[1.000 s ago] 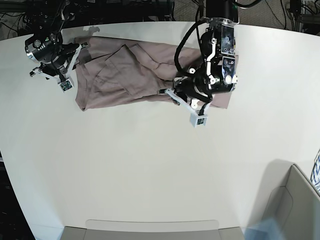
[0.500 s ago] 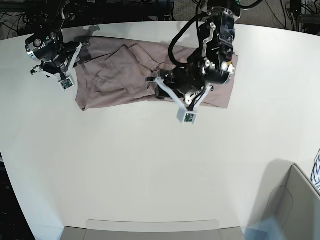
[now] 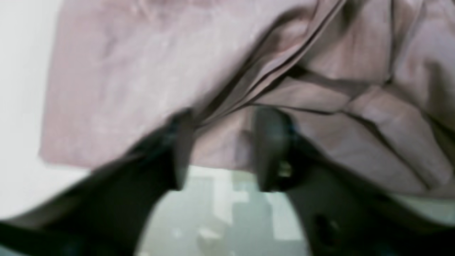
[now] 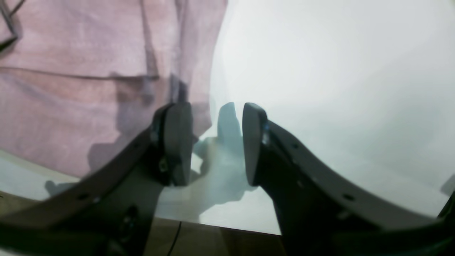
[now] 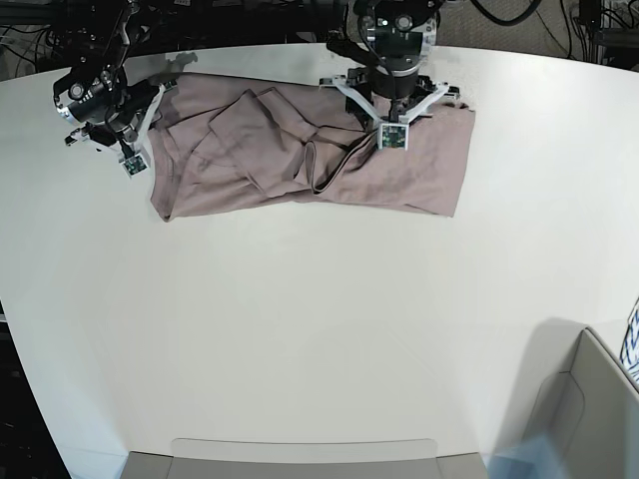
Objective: Fold the T-shirt properly
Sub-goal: 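Release the folded end and raise the left gripper, then lower the left gripper onto the middle of the pink shirt and grasp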
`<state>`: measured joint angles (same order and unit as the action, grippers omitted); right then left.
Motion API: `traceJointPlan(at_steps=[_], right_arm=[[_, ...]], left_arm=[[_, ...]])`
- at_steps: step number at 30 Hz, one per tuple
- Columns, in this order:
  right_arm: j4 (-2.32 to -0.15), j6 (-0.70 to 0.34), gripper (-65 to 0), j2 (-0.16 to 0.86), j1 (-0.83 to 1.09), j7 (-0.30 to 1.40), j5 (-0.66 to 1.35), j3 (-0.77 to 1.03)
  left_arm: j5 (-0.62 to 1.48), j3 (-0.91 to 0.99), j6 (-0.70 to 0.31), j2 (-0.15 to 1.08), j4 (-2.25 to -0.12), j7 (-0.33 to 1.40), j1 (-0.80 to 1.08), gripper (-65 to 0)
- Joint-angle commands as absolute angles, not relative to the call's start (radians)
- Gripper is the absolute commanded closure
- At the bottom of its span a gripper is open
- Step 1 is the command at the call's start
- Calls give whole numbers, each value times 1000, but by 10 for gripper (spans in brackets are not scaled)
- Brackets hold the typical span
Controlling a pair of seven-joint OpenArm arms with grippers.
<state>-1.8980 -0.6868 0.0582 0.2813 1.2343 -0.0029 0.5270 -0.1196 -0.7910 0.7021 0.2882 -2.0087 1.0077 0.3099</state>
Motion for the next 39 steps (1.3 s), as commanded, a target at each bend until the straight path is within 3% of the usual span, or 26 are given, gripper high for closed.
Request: traceJointPlan(at_steps=[1,3,26,29,39], right_arm=[[-1913,-698,-241,68,268,1228,-1,529],[-1910,-698,-241,68,268,1228,-1,529],[-1908,-698,-241,84,268,1228,-1,529],[-1908,-698,-241,84,268,1228,-1,529],[-1908,-698,-241,84,266,1228,-1,529]], left_arm=[[-147,-812,698,283,-2015,983,305,-346],[-154,-832,698,283,-1989,983,302,-370],[-153,-829,698,282,-1770,969,199,-347],[-153,-829,698,283,-1770,969,199,-303],[-153,-826,698,282,-1771,980,199,-69]])
